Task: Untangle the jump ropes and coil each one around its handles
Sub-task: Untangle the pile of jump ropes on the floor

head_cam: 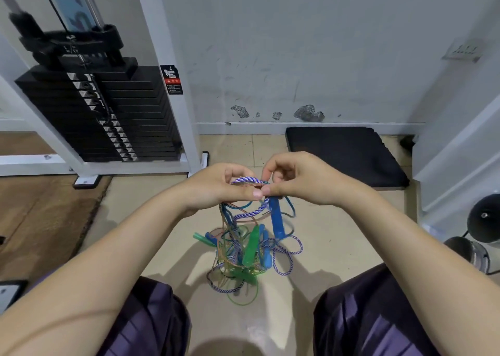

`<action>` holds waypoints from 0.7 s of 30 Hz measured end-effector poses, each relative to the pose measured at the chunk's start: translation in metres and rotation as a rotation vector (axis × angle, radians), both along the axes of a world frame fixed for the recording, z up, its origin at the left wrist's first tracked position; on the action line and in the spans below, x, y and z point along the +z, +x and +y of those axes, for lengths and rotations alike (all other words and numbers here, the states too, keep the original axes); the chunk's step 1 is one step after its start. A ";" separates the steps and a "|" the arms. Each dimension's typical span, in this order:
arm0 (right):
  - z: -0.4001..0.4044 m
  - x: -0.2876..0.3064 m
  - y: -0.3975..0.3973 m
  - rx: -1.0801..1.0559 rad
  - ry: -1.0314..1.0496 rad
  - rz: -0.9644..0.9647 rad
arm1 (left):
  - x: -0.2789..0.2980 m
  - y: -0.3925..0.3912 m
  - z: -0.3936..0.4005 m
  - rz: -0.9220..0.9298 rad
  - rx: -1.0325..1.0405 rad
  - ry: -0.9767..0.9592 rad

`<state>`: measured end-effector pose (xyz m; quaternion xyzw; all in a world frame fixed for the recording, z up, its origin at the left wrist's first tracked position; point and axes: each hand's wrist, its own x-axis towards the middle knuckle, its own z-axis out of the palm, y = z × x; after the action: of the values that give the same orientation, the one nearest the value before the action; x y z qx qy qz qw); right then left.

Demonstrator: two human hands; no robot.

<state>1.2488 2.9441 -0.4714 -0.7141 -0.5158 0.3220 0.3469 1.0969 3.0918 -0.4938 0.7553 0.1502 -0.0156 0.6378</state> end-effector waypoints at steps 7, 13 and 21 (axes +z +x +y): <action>0.002 -0.009 -0.011 0.006 -0.029 0.020 | 0.000 -0.001 0.003 -0.100 0.108 -0.033; 0.007 -0.013 -0.011 -0.061 0.003 0.053 | 0.004 -0.002 0.002 -0.069 0.173 0.007; 0.004 -0.002 0.000 -0.088 -0.057 -0.370 | -0.003 0.000 0.008 -0.048 0.445 0.193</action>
<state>1.2490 2.9478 -0.4738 -0.7927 -0.5296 0.1842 0.2394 1.0973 3.1002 -0.4964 0.7613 0.2983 0.1578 0.5536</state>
